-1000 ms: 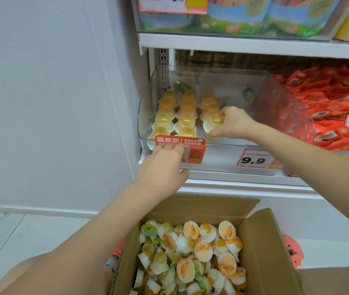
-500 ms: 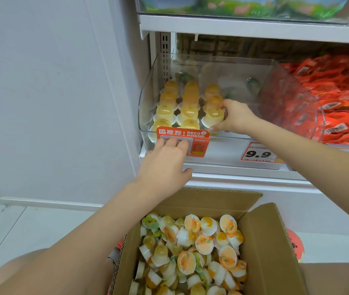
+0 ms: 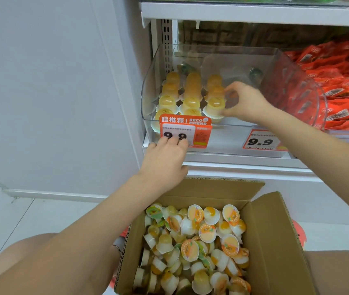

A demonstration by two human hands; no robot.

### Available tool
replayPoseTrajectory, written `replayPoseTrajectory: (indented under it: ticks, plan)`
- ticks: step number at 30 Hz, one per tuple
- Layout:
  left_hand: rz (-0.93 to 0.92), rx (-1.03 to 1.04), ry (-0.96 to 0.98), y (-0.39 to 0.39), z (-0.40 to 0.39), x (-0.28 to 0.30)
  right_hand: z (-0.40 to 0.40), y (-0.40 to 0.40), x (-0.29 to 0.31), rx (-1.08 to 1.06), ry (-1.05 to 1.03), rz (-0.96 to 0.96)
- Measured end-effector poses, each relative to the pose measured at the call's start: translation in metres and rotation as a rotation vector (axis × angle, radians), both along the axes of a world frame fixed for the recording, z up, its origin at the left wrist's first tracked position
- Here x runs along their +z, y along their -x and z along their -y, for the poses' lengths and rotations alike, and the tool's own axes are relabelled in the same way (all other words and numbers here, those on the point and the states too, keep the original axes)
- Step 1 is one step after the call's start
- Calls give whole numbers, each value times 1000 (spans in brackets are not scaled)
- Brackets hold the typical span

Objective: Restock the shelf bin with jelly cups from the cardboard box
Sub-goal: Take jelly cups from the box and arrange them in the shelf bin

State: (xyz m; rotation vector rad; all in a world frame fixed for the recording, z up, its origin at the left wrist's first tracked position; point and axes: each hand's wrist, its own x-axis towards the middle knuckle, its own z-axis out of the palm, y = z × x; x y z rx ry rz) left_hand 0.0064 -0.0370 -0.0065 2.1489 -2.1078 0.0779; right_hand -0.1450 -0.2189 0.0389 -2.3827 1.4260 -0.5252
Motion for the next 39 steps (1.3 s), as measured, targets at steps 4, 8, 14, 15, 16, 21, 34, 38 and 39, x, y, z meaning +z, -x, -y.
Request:
replayPoseTrajectory:
  ticks: [4,8,14,15,16,21,34,38,39]
  plan:
    - [23,37,-151,0,-16,-29,-50,26,0,12,385,248]
    - [-52,107,-456,5,-44,-86,-113,44,-52,175,626,288]
    - [-500,611,-719,7,-82,-180,-175,34,-189,410,82,-5]
    - [-570,697,-743,7,-89,-191,-179,26,-209,412,-26,-40]
    - [-652,792,-756,8,-96,-201,-180,16,-226,412,-119,-69]
    - [-933,1089,-703,0,-98,-241,-171,-52,-283,466,-305,-181]
    - [-503,863,-539,0,-82,-309,-143,-95,-333,597,-356,-223]
    - [-628,927,-349,8,-86,-293,-136,-56,-308,397,-590,107]
    - [-709,970,-306,9,-82,-286,-135,-45,-299,307,-661,178]
